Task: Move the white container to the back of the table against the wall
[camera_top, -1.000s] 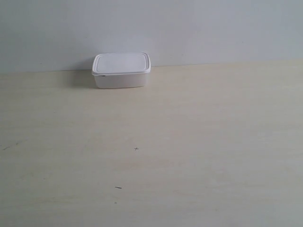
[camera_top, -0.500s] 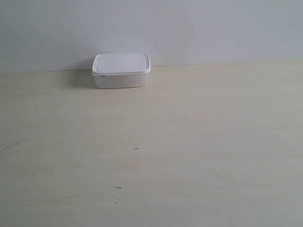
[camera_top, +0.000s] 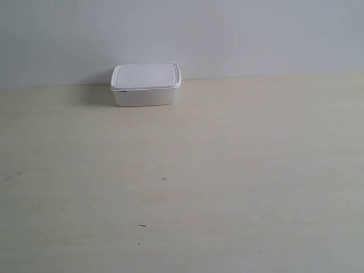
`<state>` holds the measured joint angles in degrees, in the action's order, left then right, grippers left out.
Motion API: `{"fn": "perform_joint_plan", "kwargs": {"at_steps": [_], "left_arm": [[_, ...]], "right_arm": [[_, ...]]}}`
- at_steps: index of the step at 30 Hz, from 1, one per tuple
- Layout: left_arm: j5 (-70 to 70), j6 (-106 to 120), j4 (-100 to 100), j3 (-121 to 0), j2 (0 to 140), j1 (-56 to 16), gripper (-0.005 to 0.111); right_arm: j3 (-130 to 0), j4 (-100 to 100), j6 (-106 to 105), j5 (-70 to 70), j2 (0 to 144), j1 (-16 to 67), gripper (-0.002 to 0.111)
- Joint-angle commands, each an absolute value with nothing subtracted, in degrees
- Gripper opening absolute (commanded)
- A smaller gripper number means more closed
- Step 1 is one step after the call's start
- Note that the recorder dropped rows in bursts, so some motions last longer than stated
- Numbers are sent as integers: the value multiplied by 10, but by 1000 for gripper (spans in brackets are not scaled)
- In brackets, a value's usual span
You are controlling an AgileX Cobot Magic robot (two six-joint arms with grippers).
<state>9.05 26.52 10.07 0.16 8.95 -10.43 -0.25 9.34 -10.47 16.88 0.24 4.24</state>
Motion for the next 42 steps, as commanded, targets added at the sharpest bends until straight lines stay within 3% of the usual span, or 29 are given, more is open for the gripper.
{"fn": "perform_joint_plan", "kwargs": {"at_steps": [1, 42], "left_arm": [[132, 266, 100, 0, 85, -104, 0], [179, 266, 100, 0, 84, -104, 0]], "right_arm": [[0, 90, -104, 161, 0, 39, 0], [0, 91, -104, 161, 0, 39, 0]]}}
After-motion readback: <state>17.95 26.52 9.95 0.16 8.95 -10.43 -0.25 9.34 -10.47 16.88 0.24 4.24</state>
